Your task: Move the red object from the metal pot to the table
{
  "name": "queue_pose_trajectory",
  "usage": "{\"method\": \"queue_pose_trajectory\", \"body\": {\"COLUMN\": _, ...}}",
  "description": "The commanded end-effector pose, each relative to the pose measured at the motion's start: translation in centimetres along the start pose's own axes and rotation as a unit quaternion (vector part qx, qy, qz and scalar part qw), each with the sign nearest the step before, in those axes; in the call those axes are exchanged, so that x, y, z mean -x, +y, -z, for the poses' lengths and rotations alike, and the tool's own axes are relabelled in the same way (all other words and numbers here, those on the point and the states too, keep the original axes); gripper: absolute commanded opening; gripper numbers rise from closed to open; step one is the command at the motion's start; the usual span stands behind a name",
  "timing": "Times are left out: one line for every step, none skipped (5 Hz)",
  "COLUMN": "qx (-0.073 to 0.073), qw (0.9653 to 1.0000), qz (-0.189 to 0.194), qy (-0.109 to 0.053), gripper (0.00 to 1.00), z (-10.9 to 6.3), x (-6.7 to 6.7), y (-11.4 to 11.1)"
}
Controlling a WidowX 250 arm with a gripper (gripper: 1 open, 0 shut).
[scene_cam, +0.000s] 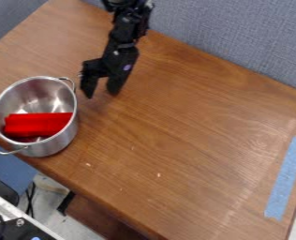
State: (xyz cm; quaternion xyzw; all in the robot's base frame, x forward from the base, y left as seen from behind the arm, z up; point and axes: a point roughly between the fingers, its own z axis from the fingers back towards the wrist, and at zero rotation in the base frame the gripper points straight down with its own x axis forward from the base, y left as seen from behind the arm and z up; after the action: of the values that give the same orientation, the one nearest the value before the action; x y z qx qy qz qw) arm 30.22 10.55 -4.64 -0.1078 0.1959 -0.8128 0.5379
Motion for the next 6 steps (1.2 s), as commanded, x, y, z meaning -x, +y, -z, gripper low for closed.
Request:
{"method": "queue_pose_trajectory", "body": {"qx": -0.01, "qw": 0.9915, "qz": -0.126, "qy": -0.032, "gripper": 0.0, "z": 0.7, "x": 0.8, "y": -1.9}}
{"method": "queue_pose_trajectory", "body": {"qx": -0.003, "qw": 0.9683, "qz": -0.237, "qy": -0.08, "gripper": 0.0, "z": 1.8, "x": 0.6, "y": -3.2}}
{"method": "queue_pose_trajectory", "body": {"qx": -0.008, "qw": 0.9504, "qz": -0.295, "qy": -0.098, "gripper": 0.0, "z": -3.5, "x": 1.3, "y": -3.6}}
{"method": "queue_pose_trajectory", "body": {"qx": 0.002, "qw": 0.9243, "qz": -0.37, "qy": -0.096, "gripper": 0.0, "z": -9.4, "x": 1.9, "y": -3.1}}
{"method": "queue_pose_trajectory", "body": {"qx": 0.016, "qw": 0.9198, "qz": -0.38, "qy": -0.096, "gripper": 0.0, "z": -13.8, "x": 2.0, "y": -4.6}}
{"method": "queue_pose_trajectory", "body": {"qx": 0.014, "qw": 0.9346, "qz": -0.345, "qy": -0.087, "gripper": 1.0, "z": -12.3, "x": 3.4, "y": -4.7}}
